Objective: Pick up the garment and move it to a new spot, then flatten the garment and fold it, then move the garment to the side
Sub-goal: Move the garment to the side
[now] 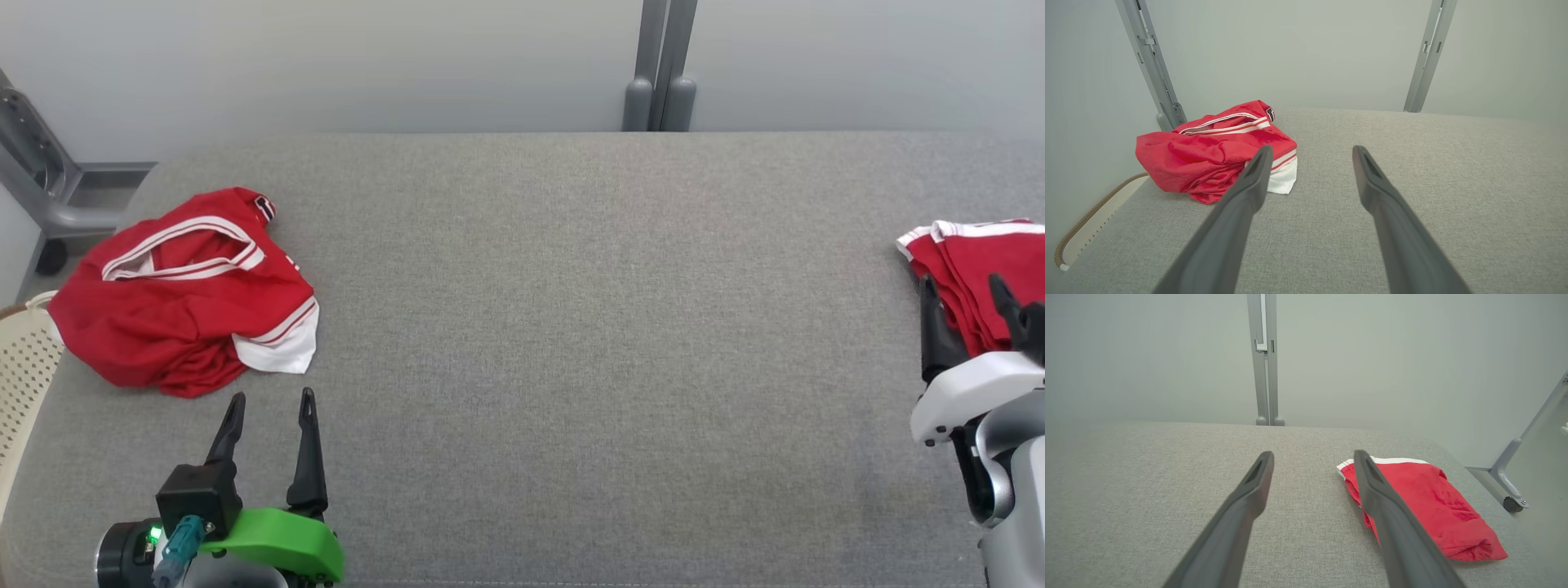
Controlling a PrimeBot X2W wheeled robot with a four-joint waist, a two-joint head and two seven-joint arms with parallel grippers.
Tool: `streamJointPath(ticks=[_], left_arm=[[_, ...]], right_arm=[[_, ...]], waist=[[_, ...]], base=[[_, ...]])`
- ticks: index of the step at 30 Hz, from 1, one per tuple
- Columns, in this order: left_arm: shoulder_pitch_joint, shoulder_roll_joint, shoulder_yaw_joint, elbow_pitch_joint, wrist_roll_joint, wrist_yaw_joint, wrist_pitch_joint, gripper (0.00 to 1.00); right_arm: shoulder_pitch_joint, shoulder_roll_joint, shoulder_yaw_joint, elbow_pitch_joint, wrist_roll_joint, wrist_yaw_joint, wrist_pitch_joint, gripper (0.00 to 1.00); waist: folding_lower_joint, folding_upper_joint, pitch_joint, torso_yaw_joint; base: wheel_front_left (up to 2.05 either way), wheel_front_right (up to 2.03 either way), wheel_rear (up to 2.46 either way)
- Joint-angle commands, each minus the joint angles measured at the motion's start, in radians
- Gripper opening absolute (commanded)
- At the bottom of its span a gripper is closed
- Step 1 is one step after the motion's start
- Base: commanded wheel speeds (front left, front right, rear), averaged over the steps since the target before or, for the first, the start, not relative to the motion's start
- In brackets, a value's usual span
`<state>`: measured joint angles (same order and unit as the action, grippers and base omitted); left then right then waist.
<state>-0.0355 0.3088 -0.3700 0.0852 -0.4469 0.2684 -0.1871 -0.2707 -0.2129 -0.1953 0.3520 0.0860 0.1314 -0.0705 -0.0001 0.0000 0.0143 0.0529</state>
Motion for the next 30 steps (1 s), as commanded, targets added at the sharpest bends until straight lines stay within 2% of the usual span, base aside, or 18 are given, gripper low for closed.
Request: streamJointPath(ticks=[1,8,14,20,30], left_arm=[[0.006,0.010,-0.002,0.004,-0.003,-0.006,-0.004,1.00],[-0.006,0.016,-0.026,0.045,-0.015,-0.081,-0.041,1.00],[0.000,-0.023,0.028,0.087,-0.062,-0.092,-0.069,1.00],[0.002,-0.053,0.062,0.125,-0.079,-0.123,-0.079,1.00],[0.056,-0.061,0.079,0.133,-0.006,-0.188,-0.079,1.00]], right_arm=[[0.019,0.009,0.003,-0.010,0.009,-0.001,0.008,1.00],[0.111,0.099,-0.006,-0.069,0.061,-0.001,-0.006,1.00],[0.180,0.147,0.009,-0.078,0.067,-0.001,-0.030,1.00],[0.237,0.160,0.046,-0.087,0.068,-0.001,-0.051,1.00],[0.317,0.161,0.166,-0.119,0.100,-0.001,-0.074,1.00]], waist=[[0.0001,0.0000,-0.048,0.011],[0.0001,0.0000,-0.084,0.032],[0.0001,0.0000,-0.104,0.051],[0.0001,0.0000,-0.122,0.060],[0.0001,0.0000,-0.144,0.045]], base=[[0.00,0.00,0.00],[0.00,0.00,0.00],[0.00,0.00,0.00],[0.00,0.00,0.00],[0.00,0.00,0.00]])
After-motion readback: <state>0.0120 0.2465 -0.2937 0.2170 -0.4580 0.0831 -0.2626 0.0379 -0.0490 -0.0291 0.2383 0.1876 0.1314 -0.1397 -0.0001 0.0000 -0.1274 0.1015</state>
